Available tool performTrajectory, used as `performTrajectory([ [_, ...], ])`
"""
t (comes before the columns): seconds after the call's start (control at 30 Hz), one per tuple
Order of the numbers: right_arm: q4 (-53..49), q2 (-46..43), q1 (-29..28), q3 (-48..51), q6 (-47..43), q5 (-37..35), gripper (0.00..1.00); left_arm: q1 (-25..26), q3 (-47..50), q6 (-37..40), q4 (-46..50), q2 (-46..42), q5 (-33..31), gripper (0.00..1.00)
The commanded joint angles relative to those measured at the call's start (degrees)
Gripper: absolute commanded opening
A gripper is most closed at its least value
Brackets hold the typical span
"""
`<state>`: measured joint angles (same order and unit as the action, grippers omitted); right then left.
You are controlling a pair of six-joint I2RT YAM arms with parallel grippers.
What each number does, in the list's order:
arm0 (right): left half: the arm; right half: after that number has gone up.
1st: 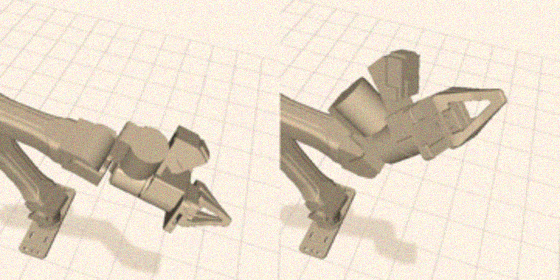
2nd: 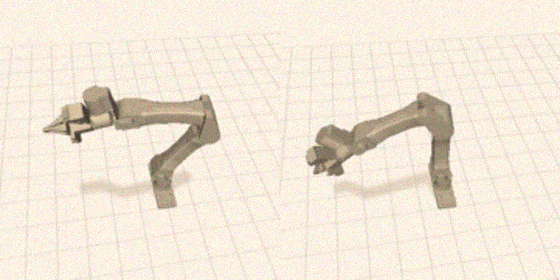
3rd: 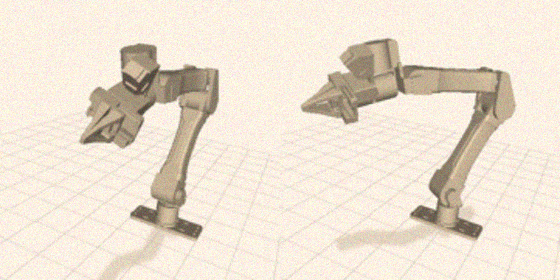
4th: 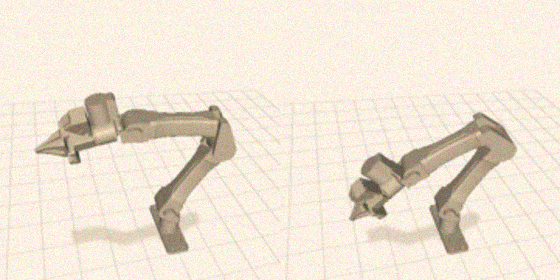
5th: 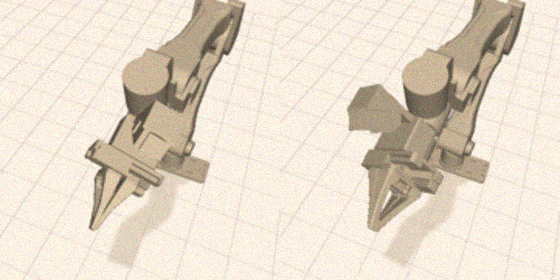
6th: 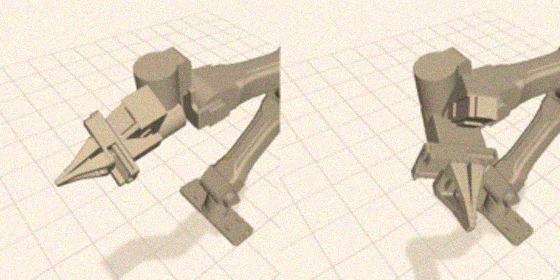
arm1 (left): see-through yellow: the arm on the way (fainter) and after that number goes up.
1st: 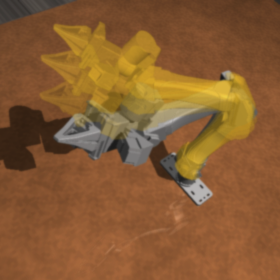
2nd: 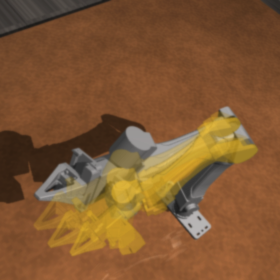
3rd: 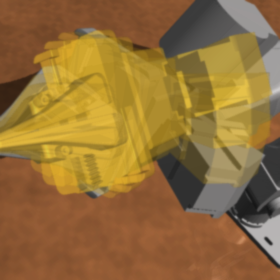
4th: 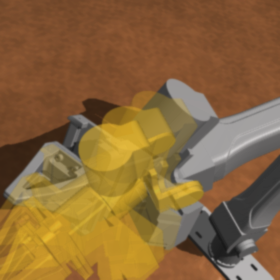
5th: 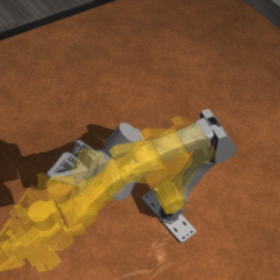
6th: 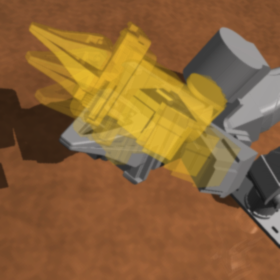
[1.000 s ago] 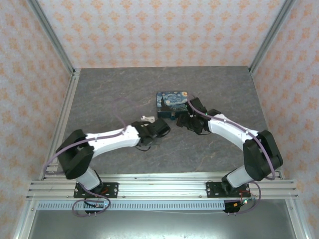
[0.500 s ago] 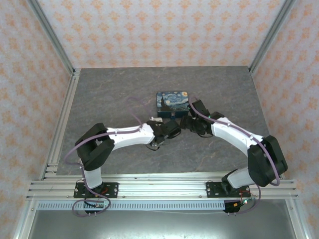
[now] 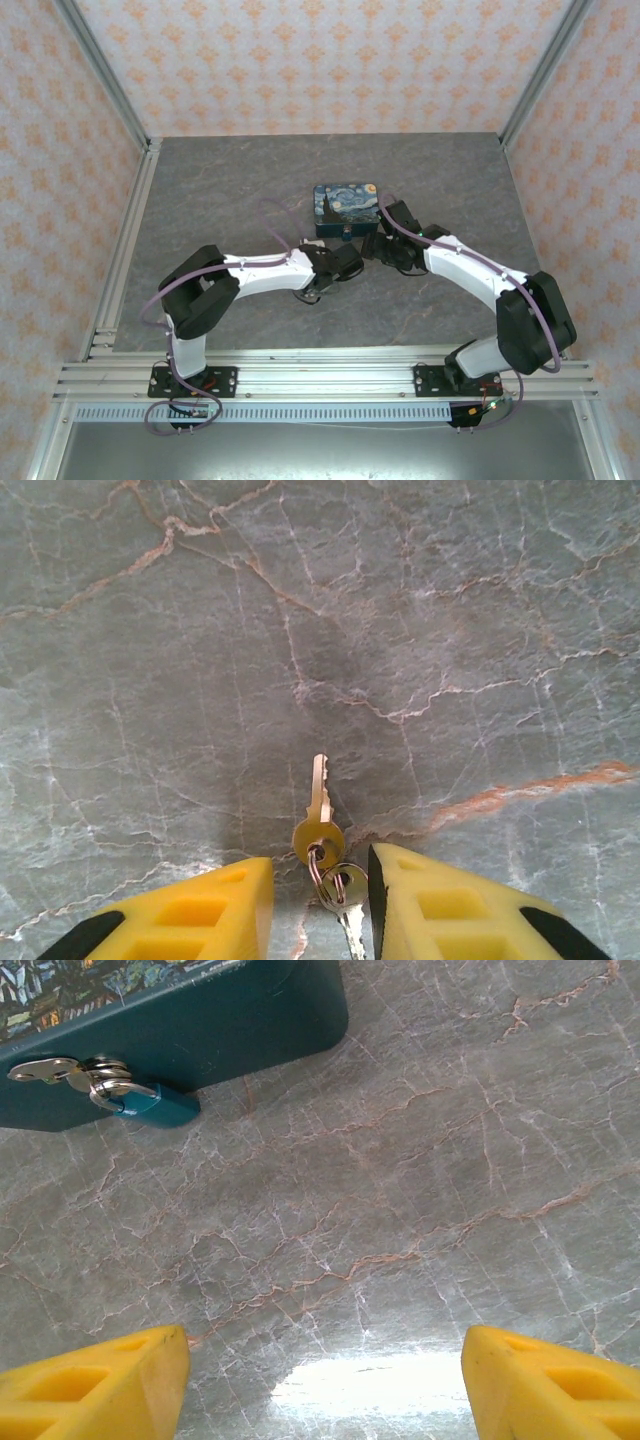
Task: Unlock a padlock with a key
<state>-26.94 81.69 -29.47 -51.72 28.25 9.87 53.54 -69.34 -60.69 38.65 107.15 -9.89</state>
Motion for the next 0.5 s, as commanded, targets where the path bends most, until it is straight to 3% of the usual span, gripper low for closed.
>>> performTrajectory([
  [0.0, -0.2, 0.3, 0.2, 0.4, -0.9, -1.1, 0.73, 0.1, 1.3, -1.8, -1.0, 0.5, 0.2, 0.30],
  [0.47, -0.8, 0.2, 0.2, -0.4, -0.8, -1.1, 0.73, 0.0, 2.5, 1.0, -1.6, 0.9, -0.4, 0.18],
])
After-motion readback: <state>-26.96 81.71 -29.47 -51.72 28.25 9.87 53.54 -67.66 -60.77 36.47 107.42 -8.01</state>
